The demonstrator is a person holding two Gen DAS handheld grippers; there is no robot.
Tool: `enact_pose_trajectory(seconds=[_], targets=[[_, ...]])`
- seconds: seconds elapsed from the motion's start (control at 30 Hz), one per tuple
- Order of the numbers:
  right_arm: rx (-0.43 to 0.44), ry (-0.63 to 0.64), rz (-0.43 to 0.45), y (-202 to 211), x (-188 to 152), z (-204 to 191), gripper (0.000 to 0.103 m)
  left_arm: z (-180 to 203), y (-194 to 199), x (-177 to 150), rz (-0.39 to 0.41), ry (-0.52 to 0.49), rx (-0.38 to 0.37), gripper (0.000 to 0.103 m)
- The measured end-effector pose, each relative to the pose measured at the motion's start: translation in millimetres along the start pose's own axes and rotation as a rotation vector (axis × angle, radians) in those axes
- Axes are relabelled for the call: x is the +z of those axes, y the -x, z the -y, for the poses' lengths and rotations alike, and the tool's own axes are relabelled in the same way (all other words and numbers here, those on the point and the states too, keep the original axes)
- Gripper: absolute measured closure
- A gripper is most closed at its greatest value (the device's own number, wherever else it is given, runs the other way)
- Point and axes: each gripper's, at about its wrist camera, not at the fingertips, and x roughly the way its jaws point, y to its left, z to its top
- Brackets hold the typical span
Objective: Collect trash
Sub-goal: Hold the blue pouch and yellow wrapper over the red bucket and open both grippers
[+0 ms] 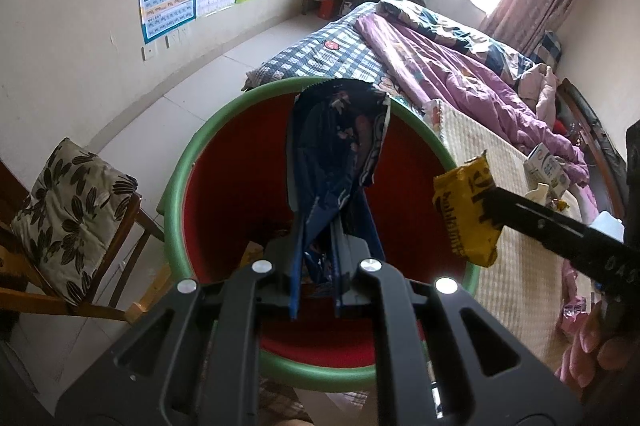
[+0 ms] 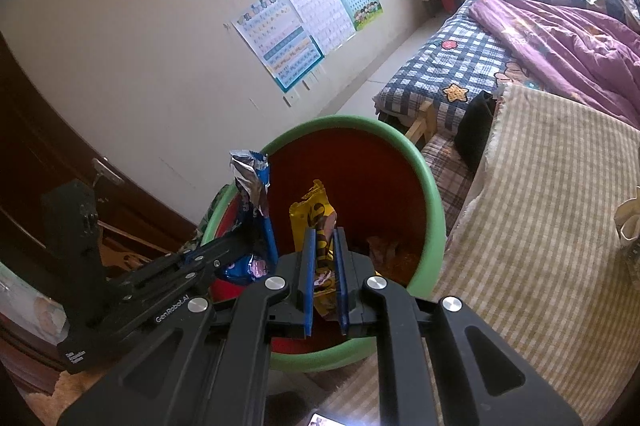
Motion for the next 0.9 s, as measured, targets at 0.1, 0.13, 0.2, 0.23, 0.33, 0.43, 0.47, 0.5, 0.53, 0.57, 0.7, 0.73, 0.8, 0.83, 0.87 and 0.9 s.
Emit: enact_pose_trajectory(seconds=[0.1, 0.13, 0.2, 0.23, 0.33, 0.43, 0.47, 0.5, 0.53, 0.57, 0.7, 0.73, 0.8, 0.83, 0.87, 0.9], targets=[[-0.008, 0.006, -0.003, -0.6, -2.5, -5.8, 0.093, 0.0, -0.8, 0.4, -0.004, -0.002, -0.001, 0.092], [-0.013, 0.012, -0.003, -1.3, -2.9, -7.4, 0.092, 0.7, -1.1, 0.2, -0.006, -0.004, 0.0, 0.092], [-0.018, 0.018, -0.004, -2.2, -3.3, -9.9, 0.093, 0.0, -1.5, -0.3, -0.008, -0.005, 0.0, 0.092], [-0.019, 0.02, -0.004, -2.8, -3.4, -10.7, 0.093, 0.0, -1.6, -0.4, -0.008, -0.005, 0.0, 0.092], [-0.02, 0.019, -0.006, -3.6, -3.6, -11.3, 0.092, 0.2, -3.0, -1.7, -0.013, -0.008, 0.001, 0.092], [-0.022, 0.017, -0.008, -3.5, -3.0, -12.1, 0.092, 0.1, -4.0, -2.5, -0.015, -0.011, 0.002, 0.092], [-0.023, 0.017, -0.01, -4.0, -2.2, -11.6, 0.092, 0.7, -4.5, -2.9, -0.017, -0.013, 0.002, 0.092], [-0.024, 0.018, -0.011, -4.2, -2.4, -11.7, 0.092, 0.4, -5.2, -3.1, -0.018, -0.015, 0.002, 0.092], [-0.025, 0.018, -0.013, -4.4, -2.5, -11.7, 0.092, 0.6, -6.3, -4.0, -0.022, -0.016, 0.002, 0.092], [-0.026, 0.018, -0.014, -5.2, -2.7, -10.9, 0.092, 0.8, -7.1, -4.9, -0.025, -0.016, 0.002, 0.092], [-0.023, 0.013, -0.021, -6.3, -3.0, -8.1, 0.092, 1.4, -9.3, -5.7, -0.034, -0.017, 0.007, 0.092], [-0.022, 0.013, -0.021, -6.3, -2.9, -7.7, 0.092, 1.7, -9.7, -5.8, -0.036, -0.017, 0.01, 0.092], [-0.017, 0.017, -0.025, -6.7, -2.7, -7.8, 0.089, 2.0, -10.3, -6.1, -0.039, -0.015, 0.011, 0.092], [-0.015, 0.017, -0.024, -6.6, -2.4, -7.9, 0.086, 3.2, -10.5, -5.1, -0.04, -0.015, 0.012, 0.092], [-0.015, 0.016, -0.021, -6.6, -2.9, -7.9, 0.078, 3.0, -10.6, -5.1, -0.039, -0.016, 0.014, 0.091], [-0.013, 0.016, -0.016, -5.7, -2.6, -7.7, 0.072, 3.2, -11.0, -5.4, -0.039, -0.016, 0.015, 0.09]])
